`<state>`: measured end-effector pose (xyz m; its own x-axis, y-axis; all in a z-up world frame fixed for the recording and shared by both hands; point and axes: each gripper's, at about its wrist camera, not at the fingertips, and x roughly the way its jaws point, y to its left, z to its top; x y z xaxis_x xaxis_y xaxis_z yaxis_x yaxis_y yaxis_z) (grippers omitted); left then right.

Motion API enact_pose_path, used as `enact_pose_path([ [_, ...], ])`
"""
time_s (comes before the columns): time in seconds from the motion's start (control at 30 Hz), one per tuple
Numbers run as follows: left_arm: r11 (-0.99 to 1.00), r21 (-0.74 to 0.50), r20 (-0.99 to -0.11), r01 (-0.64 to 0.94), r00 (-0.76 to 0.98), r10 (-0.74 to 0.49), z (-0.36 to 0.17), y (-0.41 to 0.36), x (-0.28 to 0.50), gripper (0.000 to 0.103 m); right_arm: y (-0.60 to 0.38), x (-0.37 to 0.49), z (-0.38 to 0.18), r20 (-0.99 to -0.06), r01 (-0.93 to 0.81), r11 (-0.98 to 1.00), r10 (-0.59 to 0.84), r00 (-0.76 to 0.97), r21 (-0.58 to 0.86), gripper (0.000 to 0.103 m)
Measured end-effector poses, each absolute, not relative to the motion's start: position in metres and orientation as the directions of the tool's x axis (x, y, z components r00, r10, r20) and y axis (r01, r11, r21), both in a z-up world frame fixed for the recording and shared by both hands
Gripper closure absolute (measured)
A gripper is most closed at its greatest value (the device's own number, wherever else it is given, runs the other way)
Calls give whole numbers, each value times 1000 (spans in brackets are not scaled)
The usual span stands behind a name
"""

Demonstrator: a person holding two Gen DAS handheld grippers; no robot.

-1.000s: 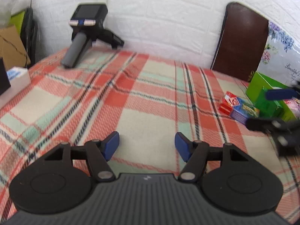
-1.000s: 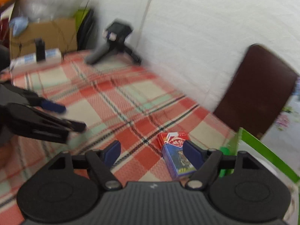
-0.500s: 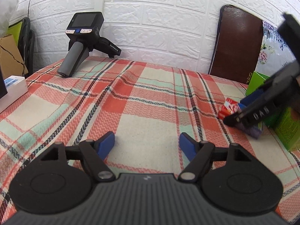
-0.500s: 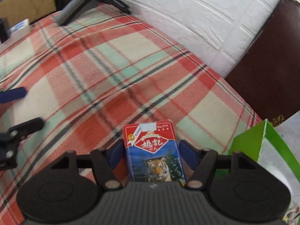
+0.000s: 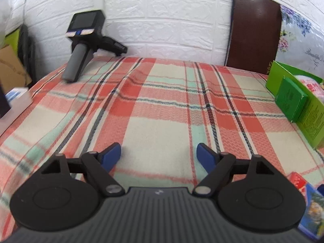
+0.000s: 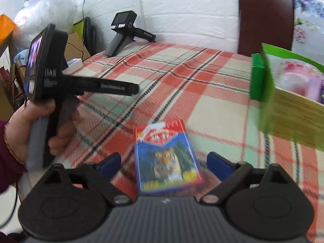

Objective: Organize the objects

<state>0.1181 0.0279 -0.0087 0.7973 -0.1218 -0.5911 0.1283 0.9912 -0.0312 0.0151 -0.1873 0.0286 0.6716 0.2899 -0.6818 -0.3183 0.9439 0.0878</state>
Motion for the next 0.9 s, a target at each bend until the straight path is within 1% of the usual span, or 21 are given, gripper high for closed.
enact_pose_path([
  [0.03,990,-82,-606,117,782,-143,-4,32,111,21,-188,9,29,-672,-322,945,278,686,62,8],
  [0.1,971,-203,-635,125,739,-227,3,40,95,21,-190,-1,28,-647,-330,944,262,716,17,8],
  [0.17,950,-277,-653,144,697,-296,7,37,79,22,-189,-7,25,-623,-330,944,256,739,-3,8],
  [0.3,905,-378,-687,193,596,-414,5,17,63,33,-191,-4,17,-617,-345,938,269,739,-5,8],
  [0.37,884,-412,-702,223,541,-463,1,1,60,40,-191,-5,16,-613,-348,937,276,740,2,11],
  [0.4,884,-403,-706,237,533,-466,0,-8,58,40,-191,-5,16,-612,-347,938,278,741,6,22],
  [0.43,889,-382,-708,253,538,-457,0,-17,56,44,-192,-6,16,-606,-354,935,288,742,11,41],
  [0.47,890,-365,-712,275,533,-457,-1,-26,56,51,-191,-8,17,-599,-364,931,298,743,12,42],
  [0.5,877,-377,-705,297,521,-480,-1,-33,57,58,-189,-10,17,-596,-366,931,296,746,3,42],
  [0.57,883,-358,-713,304,521,-469,3,-43,59,59,-189,-12,16,-586,-349,937,283,759,0,43],
  [0.63,877,-350,-707,330,521,-478,14,-54,61,72,-199,-13,20,-566,-301,953,271,779,42,43],
  [0.7,859,-342,-683,381,528,-505,30,-70,64,77,-215,-13,30,-525,-255,965,247,814,59,43],
  [0.8,832,-314,-634,458,551,-543,57,-104,71,77,-239,-13,50,-449,-183,983,179,876,35,43],
  [0.83,829,-297,-624,474,561,-544,65,-116,74,73,-248,-13,57,-419,-151,988,148,896,25,43],
  [0.87,834,-273,-619,480,576,-534,71,-128,77,73,-257,-13,64,-396,-154,987,157,904,40,43],
  [0.9,815,-276,-602,509,570,-559,77,-138,82,73,-269,-11,70,-376,-136,989,149,914,61,43],
])
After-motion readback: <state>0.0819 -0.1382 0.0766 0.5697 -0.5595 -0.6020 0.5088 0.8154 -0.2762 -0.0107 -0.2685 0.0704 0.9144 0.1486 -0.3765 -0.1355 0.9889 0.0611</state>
